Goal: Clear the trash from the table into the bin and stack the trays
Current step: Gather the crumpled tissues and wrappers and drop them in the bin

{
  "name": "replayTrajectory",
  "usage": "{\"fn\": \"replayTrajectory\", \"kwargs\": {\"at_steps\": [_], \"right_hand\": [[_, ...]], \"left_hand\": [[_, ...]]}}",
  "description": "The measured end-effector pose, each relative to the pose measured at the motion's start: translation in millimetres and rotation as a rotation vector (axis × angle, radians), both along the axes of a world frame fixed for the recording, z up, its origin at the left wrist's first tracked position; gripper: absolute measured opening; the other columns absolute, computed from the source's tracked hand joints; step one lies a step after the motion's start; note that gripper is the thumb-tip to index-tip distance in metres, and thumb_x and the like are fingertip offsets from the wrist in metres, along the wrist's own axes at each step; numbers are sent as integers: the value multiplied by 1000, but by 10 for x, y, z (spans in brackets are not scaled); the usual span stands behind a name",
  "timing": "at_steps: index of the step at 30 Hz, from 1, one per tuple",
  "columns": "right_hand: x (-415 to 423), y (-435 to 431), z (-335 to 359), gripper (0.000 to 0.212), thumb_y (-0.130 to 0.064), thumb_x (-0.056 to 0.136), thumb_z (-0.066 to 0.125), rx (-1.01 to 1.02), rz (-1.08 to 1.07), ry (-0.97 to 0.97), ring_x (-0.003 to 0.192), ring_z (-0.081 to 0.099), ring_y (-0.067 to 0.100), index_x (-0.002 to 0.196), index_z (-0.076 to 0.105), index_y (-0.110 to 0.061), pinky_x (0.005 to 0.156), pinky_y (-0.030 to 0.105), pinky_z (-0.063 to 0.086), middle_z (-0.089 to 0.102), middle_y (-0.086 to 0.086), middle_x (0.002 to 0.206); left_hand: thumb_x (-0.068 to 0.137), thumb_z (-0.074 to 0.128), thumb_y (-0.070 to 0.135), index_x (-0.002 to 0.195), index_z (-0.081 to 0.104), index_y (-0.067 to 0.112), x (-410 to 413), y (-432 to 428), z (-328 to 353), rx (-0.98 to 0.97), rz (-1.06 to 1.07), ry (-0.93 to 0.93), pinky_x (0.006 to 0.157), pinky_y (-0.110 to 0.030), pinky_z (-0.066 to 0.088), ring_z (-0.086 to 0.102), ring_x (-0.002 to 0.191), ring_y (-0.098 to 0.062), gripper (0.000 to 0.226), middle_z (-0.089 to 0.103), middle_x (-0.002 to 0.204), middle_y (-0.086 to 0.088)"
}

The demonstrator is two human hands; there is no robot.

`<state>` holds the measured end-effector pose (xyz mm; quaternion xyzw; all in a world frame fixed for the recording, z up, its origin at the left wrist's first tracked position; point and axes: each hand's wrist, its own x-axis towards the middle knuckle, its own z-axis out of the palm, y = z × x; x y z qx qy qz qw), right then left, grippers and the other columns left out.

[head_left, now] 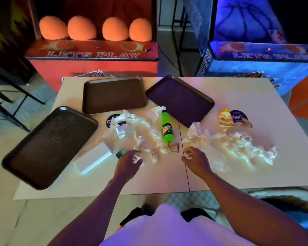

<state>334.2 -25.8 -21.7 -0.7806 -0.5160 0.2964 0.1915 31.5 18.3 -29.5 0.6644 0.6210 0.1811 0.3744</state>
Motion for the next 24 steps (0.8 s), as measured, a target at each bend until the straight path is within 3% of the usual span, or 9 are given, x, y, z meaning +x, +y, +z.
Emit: {"fn": "replayTrajectory", "kwargs": {"at_steps": [3, 6, 9, 15, 20, 24], "right_hand": [[-75, 83, -25, 32, -27, 85, 78, -8, 52, -25, 101, 69, 17, 115, 70, -18, 88, 33, 56, 70, -2, 115], [-23, 87, -71, 31, -27, 85, 78, -17, 73, -46, 100, 69, 14, 115, 70, -20, 88, 32, 56, 70, -4, 115], [123, 50, -147, 29, -27, 85, 78, -32, 73, -49, 99, 68, 12, 112, 70, -22, 86, 31, 55, 70, -7, 113], [507, -48, -274, 29, -21, 81, 82, -53, 55, -47, 89, 68, 9, 108, 71, -24, 81, 27, 54, 71, -9, 106], [871, -209, -395, 32, -21, 81, 84, -65, 24, -41, 88, 68, 2, 109, 70, -27, 79, 27, 56, 70, -15, 103], [1094, -364, -503, 32, -21, 79, 86, -91, 11, -64, 85, 67, -3, 106, 70, -30, 75, 22, 55, 69, -18, 100]], "left_hand": [[84, 79, 18, 126, 70, 19, -98, 70, -28, -2, 35, 46, 89, -34, 56, 68, 92, -17, 43, 68, 119, -1], [84, 77, 15, 137, 62, 17, -108, 184, -50, -28, 7, 110, 95, -38, 54, 65, 108, -27, 55, 59, 134, -6], [87, 74, 14, 148, 50, 18, -88, 312, -94, -43, -97, 236, 103, -46, 50, 51, 130, -30, 66, 48, 146, -8], [85, 81, 30, 161, 24, 28, 17, 635, -174, -53, -361, 569, 108, -48, 48, 23, 151, -31, 95, 16, 167, -7], [79, 87, 37, 165, 9, 33, 148, 915, -273, -104, -510, 703, 115, -48, 42, 5, 159, -33, 116, -10, 172, -11], [76, 89, 38, 165, 9, 35, 236, 1038, -357, -126, -533, 699, 117, -51, 39, -3, 160, -32, 120, -15, 172, -10]]}}
